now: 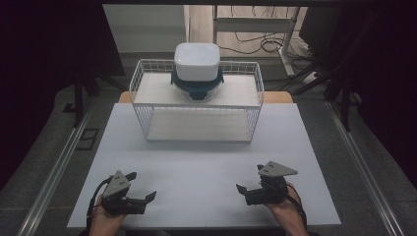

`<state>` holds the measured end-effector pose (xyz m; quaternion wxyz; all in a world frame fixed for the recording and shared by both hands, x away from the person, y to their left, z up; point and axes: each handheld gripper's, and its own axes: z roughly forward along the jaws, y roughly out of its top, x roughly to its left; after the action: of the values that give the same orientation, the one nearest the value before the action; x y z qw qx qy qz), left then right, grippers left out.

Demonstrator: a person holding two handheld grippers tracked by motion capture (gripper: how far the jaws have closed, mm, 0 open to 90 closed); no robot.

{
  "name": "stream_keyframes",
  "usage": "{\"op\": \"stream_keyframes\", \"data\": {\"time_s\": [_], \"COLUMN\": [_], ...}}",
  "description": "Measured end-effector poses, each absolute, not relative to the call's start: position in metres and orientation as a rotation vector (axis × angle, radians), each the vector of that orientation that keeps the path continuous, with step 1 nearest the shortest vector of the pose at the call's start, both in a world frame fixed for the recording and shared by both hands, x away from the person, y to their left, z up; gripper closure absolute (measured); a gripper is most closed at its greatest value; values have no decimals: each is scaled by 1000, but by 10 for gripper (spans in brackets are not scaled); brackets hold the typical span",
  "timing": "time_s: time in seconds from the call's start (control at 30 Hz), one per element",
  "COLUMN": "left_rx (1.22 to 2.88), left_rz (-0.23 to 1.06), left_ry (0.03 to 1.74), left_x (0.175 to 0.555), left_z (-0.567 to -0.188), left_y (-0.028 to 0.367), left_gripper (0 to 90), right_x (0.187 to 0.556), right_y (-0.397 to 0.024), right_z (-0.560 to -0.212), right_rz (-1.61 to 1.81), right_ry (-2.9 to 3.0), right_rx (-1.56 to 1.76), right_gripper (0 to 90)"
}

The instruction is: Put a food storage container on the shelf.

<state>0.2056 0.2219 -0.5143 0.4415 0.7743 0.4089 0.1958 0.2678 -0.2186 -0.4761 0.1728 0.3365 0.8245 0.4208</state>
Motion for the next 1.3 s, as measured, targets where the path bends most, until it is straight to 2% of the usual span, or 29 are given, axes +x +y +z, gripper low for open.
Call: {"op": "stream_keyframes", "data": {"time_s": [1.3], "left_rx": [1862], "left_rz": [542], "left_ry": [1151], "left_x": [182], "left_z": [-519], "left_y": [271], "left_gripper": [50], "right_x": [247], "right_y": [-266], "right_z": [-477], "right_rz": [1112], "right_ry": [2251], "right_rx": [1026], "right_gripper": [5]}}
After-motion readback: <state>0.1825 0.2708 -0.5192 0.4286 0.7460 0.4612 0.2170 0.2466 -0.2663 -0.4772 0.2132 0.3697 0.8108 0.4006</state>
